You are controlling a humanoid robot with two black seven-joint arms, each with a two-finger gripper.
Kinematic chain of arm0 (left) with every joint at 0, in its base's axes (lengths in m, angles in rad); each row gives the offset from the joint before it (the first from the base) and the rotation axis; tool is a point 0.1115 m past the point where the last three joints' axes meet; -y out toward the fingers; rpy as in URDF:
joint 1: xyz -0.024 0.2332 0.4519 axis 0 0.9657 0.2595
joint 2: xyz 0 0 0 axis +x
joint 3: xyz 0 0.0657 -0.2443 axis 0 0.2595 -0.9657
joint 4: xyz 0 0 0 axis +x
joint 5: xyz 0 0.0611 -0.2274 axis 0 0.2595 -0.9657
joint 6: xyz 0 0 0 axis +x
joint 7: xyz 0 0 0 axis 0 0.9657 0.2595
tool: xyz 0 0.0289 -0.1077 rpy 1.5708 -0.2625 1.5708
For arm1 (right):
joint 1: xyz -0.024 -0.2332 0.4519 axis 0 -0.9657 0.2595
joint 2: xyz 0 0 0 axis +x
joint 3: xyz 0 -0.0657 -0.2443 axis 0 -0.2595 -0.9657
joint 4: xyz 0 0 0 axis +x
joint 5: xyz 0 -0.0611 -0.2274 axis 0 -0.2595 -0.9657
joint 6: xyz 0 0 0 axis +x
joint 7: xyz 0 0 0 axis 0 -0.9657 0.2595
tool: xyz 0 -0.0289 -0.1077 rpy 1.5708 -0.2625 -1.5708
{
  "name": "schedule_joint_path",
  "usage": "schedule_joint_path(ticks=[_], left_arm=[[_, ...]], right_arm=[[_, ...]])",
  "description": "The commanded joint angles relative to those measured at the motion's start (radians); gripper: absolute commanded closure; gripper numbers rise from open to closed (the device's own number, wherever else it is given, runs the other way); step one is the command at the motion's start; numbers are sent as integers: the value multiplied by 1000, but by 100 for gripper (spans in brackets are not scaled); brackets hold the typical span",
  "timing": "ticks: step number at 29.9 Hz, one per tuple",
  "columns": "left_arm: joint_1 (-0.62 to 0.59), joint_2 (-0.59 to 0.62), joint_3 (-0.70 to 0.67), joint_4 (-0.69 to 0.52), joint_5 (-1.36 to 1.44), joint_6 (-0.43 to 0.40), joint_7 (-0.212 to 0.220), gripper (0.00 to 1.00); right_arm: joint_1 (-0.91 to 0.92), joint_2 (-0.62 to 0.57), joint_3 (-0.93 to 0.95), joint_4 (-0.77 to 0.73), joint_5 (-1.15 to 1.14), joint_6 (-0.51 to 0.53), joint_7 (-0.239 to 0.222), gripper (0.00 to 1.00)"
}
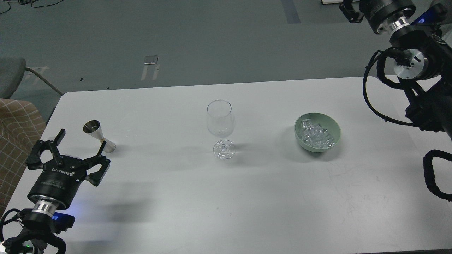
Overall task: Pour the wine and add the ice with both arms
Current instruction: 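Lower the left gripper toward the metal jigger cup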
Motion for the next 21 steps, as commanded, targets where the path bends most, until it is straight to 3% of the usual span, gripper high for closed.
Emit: schedule_joint_path(ticks=[1,5,9,13,21], left_arm=[[-3,-41,9,13,8,97,10,1],[-46,-88,5,36,7,147,19,1],[-78,-102,10,50,10,190,69,1],[-94,-129,16,45,36,294,59,3],[-117,-179,12,42,77,273,60,3]], right_arm=[[4,-1,-1,1,0,-1,0,0],[-3,-1,-1,1,0,-7,0,0],[-3,-3,0,1,0,-9,0,0],[-3,-14,2,1,0,-10,-2,0],[0,-14,5,1,1,-12,-2,0]])
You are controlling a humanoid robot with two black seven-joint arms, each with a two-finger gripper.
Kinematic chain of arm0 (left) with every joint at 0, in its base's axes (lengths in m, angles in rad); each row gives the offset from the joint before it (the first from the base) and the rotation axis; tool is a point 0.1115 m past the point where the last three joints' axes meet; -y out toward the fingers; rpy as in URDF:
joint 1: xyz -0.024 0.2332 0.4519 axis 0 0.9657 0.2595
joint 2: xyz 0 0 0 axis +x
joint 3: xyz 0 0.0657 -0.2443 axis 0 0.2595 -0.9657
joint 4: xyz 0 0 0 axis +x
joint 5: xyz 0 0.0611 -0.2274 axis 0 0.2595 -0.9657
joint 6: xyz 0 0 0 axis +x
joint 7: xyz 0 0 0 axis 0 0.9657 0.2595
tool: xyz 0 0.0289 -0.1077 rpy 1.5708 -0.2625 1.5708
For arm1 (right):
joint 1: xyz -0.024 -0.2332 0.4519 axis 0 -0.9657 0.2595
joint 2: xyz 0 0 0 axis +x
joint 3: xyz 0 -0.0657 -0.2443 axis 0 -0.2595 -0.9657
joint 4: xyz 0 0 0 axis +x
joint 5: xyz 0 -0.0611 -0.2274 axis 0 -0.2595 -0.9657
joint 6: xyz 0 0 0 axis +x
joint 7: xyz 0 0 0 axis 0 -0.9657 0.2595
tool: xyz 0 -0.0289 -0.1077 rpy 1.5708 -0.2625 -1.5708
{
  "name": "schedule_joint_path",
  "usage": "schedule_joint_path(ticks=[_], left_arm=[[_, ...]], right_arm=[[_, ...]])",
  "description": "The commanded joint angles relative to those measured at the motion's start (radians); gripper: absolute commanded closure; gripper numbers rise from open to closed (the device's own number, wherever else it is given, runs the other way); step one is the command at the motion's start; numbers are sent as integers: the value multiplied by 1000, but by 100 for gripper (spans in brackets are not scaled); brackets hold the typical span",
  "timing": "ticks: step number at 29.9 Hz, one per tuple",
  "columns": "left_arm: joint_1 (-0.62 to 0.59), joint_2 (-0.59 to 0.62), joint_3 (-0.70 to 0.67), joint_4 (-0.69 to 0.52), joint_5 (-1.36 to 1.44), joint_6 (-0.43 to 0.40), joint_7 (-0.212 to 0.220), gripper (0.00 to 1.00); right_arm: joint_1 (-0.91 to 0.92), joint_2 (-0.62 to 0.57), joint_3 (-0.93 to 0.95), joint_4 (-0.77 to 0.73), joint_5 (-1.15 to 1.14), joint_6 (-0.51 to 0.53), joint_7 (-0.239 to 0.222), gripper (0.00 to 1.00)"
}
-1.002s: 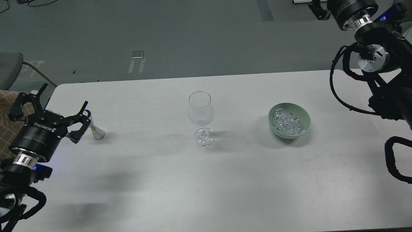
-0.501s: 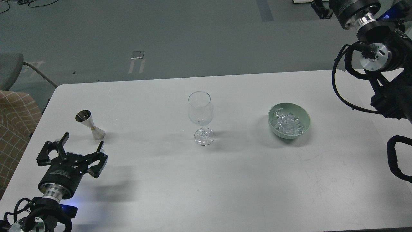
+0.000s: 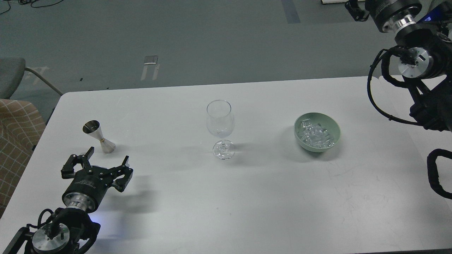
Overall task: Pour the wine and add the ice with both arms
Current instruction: 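Lower the left gripper toward the metal jigger cup, then close the left gripper around the metal jigger cup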
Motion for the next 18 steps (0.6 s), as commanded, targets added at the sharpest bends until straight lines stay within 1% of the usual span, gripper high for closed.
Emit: schedule_joint_path(ticks=[1,2,5,7,12,14,17,18], left_arm=[[-9,-4,-6,-1,3,-26,6,3],[-9,-4,-9,-1,3,-41,13,3],[-10,-3,-15,-1,-5,-46,24,3],[-12,-4,-22,-1,-11,-36,47,3],[-11,-9,-59,4,-16,-18,49,3],[-15,-12,-70,8,-29,-1,49,4],[-61,-13,-82,34,-39,71,52,5],[-81,-15,-82,50,-40,107,52,5]], right_arm=[[3,-1,0,0,0,0,0,0],[5,-2,0,0,0,0,0,0],[5,-4,0,0,0,2,0,0],[5,-13,0,8,0,3,0,0],[2,-24,-1,35,0,2,0,0],[3,-24,0,32,0,0,0,0],[8,-22,0,26,0,-15,0,0],[8,-22,0,26,0,-34,-1,0]])
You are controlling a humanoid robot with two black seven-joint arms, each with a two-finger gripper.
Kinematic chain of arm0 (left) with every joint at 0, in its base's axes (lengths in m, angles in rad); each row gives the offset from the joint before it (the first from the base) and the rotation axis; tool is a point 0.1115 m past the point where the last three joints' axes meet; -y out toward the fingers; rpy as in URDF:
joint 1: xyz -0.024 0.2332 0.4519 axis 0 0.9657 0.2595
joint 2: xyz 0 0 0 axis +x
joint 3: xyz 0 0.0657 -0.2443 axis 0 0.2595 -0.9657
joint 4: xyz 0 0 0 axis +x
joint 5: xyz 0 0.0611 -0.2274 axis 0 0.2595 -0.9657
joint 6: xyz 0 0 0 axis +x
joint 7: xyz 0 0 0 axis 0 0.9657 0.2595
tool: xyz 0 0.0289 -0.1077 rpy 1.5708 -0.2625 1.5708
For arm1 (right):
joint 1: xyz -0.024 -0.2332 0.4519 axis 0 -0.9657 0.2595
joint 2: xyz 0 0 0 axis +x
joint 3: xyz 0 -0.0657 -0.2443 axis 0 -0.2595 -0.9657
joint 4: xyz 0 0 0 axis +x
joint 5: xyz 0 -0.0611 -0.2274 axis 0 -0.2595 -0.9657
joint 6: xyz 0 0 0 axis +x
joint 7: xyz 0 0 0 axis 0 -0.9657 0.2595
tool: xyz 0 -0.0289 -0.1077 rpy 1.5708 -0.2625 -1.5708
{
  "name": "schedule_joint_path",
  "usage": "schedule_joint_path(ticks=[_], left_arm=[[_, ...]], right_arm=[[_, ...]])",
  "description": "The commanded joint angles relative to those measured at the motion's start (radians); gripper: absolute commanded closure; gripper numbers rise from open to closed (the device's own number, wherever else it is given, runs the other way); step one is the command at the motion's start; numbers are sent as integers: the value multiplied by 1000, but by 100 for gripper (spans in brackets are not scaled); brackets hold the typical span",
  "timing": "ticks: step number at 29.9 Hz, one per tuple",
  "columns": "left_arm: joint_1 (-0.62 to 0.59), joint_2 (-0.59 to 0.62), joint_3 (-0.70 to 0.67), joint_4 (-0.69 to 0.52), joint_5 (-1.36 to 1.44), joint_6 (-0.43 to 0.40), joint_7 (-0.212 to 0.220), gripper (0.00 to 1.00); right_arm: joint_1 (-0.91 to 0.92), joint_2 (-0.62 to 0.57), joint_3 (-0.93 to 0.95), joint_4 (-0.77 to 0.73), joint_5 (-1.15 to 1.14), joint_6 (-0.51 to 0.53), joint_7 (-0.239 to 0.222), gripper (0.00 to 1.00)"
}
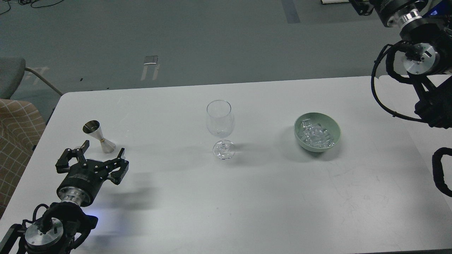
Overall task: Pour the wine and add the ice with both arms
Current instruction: 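Close the left gripper around the metal jigger cup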
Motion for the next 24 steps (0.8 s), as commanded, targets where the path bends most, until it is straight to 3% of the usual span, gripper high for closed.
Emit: schedule_joint_path(ticks=[1,16,24], left_arm=[[-57,-5,-5,43,-5,92,2,5],[-215,-50,-64,276,-24,100,2,16],[-287,-50,-79,408,-27,99,54,22]], right_arm=[[4,1,-1,-3,0,-41,-4,0],[0,-13,2,-4,0,-60,-18,0],[0,-14,2,-6,0,-60,-18,0]])
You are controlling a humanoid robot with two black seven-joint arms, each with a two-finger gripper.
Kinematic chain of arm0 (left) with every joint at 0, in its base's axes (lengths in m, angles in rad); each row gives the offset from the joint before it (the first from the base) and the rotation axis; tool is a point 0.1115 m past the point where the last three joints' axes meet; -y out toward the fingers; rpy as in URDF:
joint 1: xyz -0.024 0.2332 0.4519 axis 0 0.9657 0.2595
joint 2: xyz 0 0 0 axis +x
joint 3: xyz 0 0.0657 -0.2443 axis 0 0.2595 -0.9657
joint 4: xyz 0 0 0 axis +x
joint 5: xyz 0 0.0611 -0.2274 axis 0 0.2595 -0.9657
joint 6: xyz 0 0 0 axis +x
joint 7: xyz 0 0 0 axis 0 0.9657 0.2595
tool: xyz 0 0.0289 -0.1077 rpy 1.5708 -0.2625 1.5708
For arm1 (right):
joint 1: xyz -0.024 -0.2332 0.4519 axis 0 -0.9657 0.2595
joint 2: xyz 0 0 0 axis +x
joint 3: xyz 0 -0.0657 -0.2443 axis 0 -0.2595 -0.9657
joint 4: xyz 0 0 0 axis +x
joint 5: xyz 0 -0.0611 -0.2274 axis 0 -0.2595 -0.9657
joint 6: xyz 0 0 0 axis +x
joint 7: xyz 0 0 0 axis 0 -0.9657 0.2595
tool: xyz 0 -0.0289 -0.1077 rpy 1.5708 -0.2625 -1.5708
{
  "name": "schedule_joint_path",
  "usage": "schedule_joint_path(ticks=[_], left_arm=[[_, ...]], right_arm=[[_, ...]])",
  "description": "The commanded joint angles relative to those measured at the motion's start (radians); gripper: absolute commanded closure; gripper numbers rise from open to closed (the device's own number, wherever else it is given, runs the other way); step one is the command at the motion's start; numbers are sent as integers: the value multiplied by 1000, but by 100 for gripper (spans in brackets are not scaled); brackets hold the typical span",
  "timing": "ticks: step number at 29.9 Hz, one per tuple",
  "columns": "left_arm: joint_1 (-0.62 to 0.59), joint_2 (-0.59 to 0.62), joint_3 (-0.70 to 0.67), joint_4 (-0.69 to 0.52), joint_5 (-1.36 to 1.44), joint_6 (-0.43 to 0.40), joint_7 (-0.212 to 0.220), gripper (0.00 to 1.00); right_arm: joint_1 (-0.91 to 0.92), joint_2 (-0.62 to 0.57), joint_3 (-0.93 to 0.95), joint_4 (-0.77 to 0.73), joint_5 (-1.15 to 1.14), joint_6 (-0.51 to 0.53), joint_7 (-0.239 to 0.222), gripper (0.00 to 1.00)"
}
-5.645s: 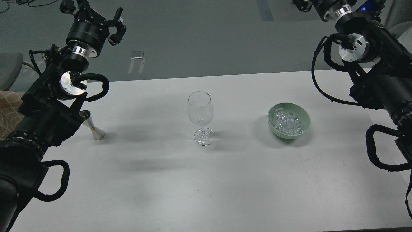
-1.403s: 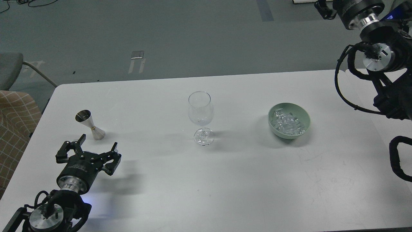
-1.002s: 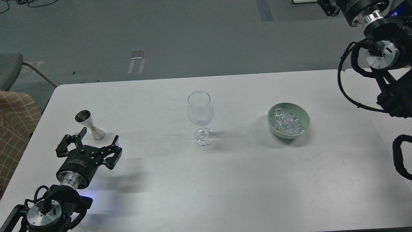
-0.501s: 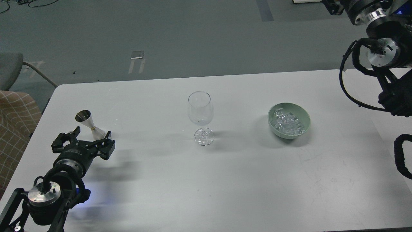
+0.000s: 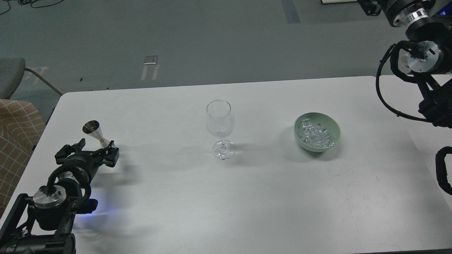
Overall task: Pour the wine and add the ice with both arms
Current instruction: 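Close the left gripper around the metal jigger cup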
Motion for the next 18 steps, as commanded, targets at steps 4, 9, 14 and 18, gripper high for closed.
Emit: schedule_joint_path(ticks=[4,9,14,18], left_arm=[[-34,-1,-14,58,-2,-1,12,22],[-61,-1,-14,83,0,-4,2,28],[-97,-3,-14,124,0,-1,0,28],[-120,-3,-15,156,-2,-6,2,29]], right_arm=[[-2,-2,0,-1,0,0,0,0],[-5,-5,0,-1,0,0,0,0],[-5,-6,0,-1,0,0,0,0],[-5,-6,0,-1,0,0,0,0]])
